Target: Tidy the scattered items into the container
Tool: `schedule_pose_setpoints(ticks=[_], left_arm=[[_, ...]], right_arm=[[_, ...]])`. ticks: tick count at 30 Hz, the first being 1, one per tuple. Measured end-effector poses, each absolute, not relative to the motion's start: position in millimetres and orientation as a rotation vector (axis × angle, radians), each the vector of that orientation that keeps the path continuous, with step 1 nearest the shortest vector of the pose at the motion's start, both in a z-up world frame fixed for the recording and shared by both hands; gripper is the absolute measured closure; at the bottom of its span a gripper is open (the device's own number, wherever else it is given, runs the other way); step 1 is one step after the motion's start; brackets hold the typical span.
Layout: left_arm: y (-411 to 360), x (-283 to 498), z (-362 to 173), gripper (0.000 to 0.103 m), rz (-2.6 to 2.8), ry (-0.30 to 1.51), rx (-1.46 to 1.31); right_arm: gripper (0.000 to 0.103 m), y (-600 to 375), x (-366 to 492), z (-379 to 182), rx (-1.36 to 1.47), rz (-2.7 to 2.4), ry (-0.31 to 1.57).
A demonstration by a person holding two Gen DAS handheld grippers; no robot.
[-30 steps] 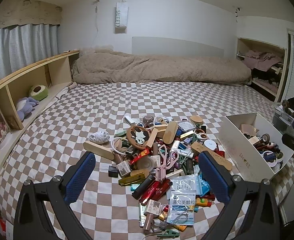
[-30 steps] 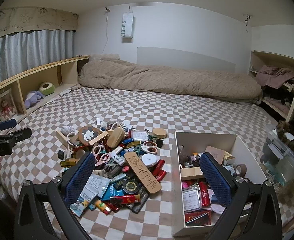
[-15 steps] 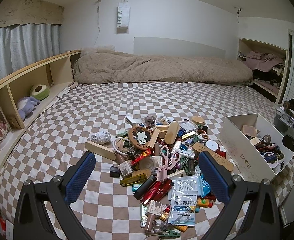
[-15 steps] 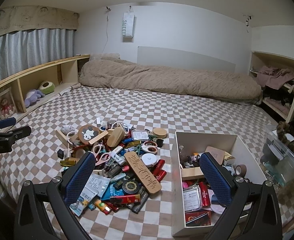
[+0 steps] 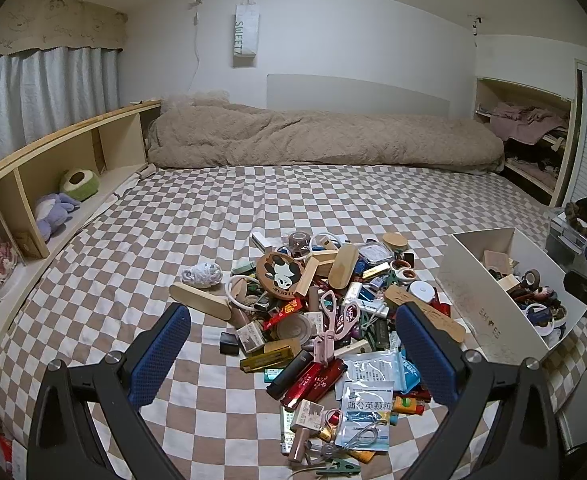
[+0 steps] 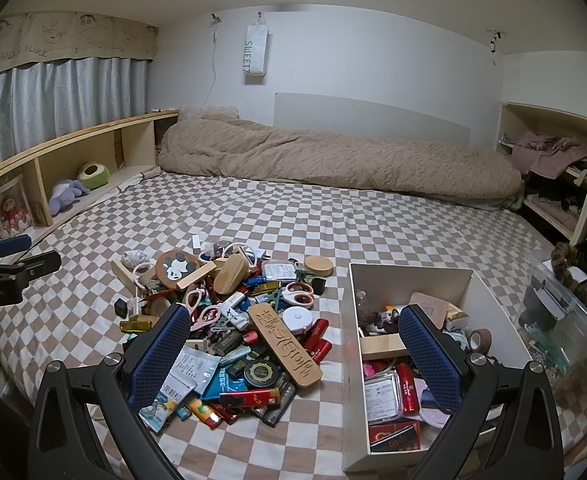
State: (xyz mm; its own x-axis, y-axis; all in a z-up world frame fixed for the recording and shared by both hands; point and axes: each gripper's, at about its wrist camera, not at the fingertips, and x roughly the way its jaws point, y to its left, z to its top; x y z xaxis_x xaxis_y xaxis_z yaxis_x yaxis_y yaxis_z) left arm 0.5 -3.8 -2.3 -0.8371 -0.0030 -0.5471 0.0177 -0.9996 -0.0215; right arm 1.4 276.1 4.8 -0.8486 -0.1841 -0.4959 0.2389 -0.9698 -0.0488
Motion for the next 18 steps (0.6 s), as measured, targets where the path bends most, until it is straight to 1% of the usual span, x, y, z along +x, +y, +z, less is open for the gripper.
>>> schedule_pose_setpoints(ticks=[7,13,18], left_arm=[[-5.2,2.2,0.7,0.0,-3.004,0.045,0.883],[-6.3,3.2,1.8,0.0,-3.018,0.083,0.884],[-7.9,1.7,1.2,0.0,-3.038,0.134,0.916]], right_arm=[[0.0,280.6,4.1,7.8,0.712,-2.826,0.135],[0.0,286.3,7.7,11.5,0.624,-2.802,0.035],[0.0,282.3,4.6,4.5,0.609,-2.773,0.002]])
